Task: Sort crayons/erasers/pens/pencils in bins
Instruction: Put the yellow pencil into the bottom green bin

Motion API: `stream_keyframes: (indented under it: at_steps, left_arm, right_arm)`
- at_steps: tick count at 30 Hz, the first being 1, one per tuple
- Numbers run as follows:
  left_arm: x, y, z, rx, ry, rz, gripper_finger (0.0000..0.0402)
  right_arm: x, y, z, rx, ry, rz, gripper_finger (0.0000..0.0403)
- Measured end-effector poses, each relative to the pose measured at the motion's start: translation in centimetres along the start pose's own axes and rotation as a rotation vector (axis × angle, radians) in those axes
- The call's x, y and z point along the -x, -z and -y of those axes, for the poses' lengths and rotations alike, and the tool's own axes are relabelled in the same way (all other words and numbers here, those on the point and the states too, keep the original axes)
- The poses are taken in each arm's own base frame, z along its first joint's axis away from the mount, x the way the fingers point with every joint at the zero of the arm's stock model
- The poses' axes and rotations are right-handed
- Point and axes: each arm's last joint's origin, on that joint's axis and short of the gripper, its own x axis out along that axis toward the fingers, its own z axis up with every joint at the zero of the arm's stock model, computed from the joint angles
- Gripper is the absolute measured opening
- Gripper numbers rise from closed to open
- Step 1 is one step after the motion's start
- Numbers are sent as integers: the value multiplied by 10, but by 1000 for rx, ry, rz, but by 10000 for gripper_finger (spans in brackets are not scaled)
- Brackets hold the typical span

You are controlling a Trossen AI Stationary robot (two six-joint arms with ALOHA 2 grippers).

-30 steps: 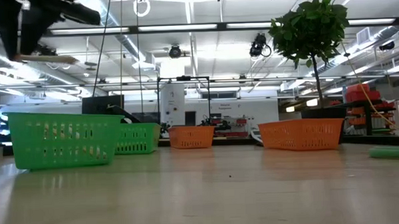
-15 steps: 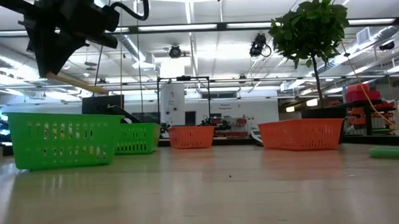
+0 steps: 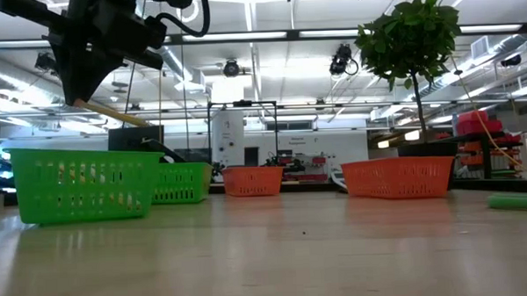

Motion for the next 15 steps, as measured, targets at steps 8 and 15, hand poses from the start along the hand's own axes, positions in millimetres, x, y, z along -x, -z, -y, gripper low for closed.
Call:
stream_keyframes:
  at_steps: [8,15]
  left_arm:
    - [-2,2,-11,40,12,10,44]
    - [-3,0,-18,54,7,52,39]
  right_arm:
    - [0,0,1,8,9,7,127]
    - [0,0,1,6,9,7,127]
